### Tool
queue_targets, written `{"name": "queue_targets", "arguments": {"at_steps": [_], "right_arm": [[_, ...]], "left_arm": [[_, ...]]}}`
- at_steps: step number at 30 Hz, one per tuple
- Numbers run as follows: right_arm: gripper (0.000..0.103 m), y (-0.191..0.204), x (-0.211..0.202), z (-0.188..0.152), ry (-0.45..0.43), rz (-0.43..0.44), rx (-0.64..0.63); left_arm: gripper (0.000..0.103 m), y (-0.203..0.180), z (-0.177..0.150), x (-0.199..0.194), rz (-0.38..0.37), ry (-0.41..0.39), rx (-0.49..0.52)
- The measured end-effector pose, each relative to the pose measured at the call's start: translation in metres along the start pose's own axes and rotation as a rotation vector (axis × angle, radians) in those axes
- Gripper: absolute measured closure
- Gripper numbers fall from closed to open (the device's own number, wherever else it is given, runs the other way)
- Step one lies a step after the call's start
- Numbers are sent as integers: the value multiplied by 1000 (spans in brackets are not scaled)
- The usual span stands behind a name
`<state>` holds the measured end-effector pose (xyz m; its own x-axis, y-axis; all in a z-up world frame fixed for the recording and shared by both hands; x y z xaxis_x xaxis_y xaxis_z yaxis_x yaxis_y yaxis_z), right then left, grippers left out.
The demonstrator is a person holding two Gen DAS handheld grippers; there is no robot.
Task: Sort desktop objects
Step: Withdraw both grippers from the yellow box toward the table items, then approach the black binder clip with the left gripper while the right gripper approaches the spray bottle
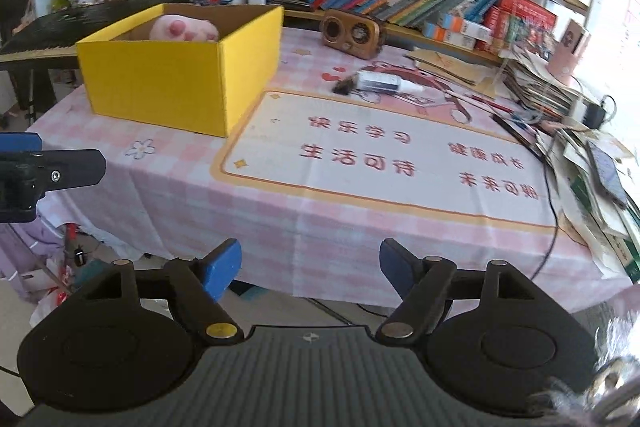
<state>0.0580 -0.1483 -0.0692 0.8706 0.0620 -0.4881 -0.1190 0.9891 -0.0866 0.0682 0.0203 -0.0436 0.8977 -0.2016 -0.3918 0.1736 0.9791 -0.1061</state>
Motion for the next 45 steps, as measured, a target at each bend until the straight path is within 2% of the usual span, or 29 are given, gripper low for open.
{"name": "queue_targets", "arguments": {"at_steps": [10,26,33,45], "right_arm": [[27,-52,-1,-10,22,-93,73],[27,-131,15,-11,45,-167,131],[27,-154,34,-4,52,-138,123],[27,-171,78,14,58,-5,53]], "left_arm": [[11,-54,2,26,-111,24,71],[11,-125,10,77,-199,56,114],[11,-141,16,98,-177,65,102],[11,-145,21,134,-64,89,43]]}}
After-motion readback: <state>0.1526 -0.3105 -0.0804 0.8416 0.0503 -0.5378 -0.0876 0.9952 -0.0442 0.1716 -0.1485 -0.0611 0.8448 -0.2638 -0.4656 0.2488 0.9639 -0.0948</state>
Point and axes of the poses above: each gripper's, at about its wrist camera, not at the fingertips, and x roughly the way its jaws point, y to its left, z to its top, the point moved 8 cm from there along x, roughly the way its jaws point, and after that the axes turned 14 degrees about -y, right-handed, at the moved point
